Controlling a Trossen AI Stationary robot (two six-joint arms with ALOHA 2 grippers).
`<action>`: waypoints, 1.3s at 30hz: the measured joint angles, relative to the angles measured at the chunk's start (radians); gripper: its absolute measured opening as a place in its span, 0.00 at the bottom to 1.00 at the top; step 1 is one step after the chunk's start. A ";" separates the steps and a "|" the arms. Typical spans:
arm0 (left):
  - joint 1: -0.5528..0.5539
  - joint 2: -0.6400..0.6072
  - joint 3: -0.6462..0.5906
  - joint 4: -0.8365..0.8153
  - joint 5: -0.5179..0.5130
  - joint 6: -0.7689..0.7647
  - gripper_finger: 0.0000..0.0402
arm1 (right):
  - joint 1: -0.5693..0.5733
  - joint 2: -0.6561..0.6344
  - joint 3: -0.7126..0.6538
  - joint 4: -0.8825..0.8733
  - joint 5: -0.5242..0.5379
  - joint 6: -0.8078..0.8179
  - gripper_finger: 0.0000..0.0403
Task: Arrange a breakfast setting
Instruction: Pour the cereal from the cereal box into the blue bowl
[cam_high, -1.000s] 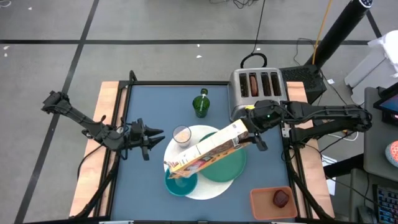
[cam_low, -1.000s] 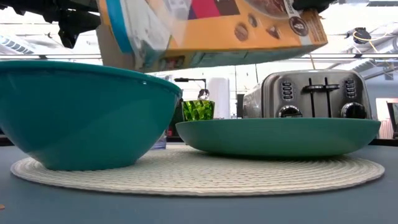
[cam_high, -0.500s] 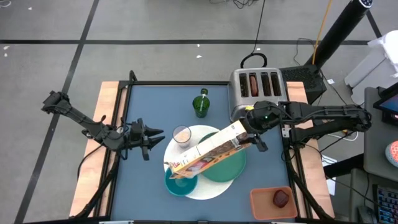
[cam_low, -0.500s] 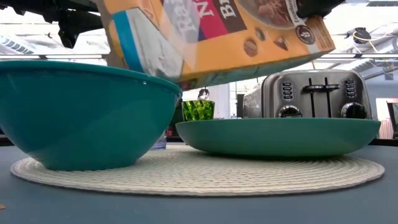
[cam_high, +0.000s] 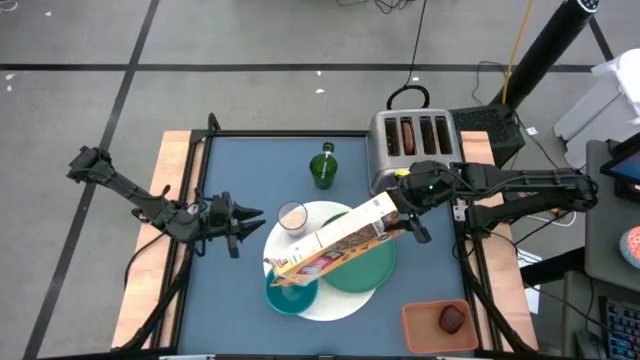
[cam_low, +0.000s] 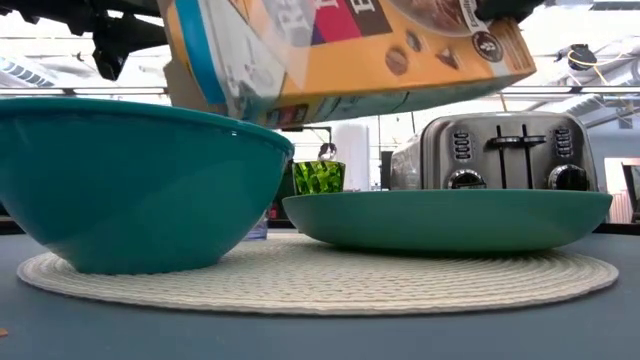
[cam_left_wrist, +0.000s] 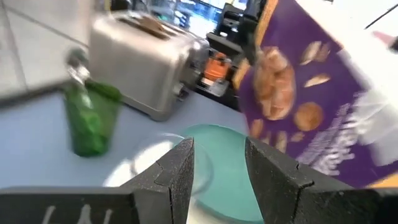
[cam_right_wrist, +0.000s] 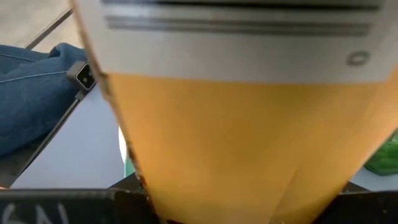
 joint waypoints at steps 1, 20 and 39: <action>-0.003 0.000 0.000 0.000 0.036 -0.042 0.37 | 0.000 -0.001 0.000 -0.002 0.000 0.000 0.44; -0.185 0.221 0.001 0.003 0.148 -0.452 0.37 | 0.000 -0.008 0.000 0.041 0.000 0.042 0.44; -0.272 0.323 0.001 0.199 0.043 -0.289 0.37 | 0.000 -0.008 0.000 0.104 0.000 0.217 0.44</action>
